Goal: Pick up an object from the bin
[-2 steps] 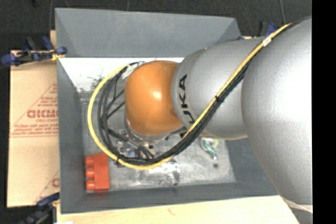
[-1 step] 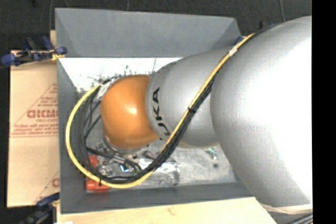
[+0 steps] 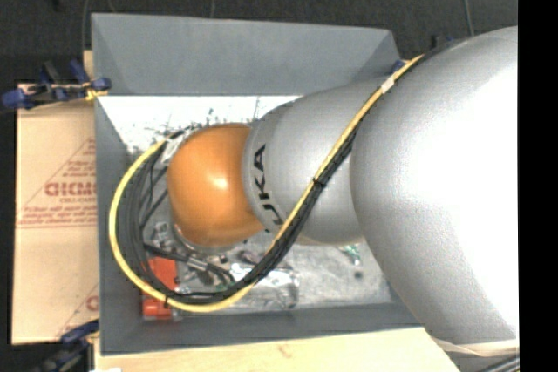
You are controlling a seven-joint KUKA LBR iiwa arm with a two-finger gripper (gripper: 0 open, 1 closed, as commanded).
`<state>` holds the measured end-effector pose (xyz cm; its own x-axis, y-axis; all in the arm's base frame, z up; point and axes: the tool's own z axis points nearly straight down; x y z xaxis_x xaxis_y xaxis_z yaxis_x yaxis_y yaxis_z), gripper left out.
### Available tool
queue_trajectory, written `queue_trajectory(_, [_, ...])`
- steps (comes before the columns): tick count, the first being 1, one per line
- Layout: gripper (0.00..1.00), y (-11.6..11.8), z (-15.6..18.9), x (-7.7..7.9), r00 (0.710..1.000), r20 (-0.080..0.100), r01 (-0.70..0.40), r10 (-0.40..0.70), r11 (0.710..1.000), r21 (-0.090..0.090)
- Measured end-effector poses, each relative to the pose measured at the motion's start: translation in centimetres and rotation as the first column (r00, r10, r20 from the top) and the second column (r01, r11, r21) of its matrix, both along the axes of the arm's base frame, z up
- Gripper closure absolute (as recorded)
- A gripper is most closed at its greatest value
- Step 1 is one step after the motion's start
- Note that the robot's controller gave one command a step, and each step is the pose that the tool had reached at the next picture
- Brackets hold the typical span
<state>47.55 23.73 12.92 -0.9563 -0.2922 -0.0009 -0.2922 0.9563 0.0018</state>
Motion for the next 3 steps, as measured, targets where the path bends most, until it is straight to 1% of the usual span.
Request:
queue_trajectory(1, [0.00, -4.3, -4.8, 1.5, 1.000, 0.006, 0.027, -0.027, 1.000, 0.003])
queue_trajectory(2, [0.00, -3.2, -5.4, 2.3, 0.999, 0.005, -0.054, 0.054, 0.999, -0.005])
queue_trajectory(3, [0.00, -8.5, -5.2, 3.5, 0.999, 0.008, -0.040, 0.040, 0.999, 0.000])
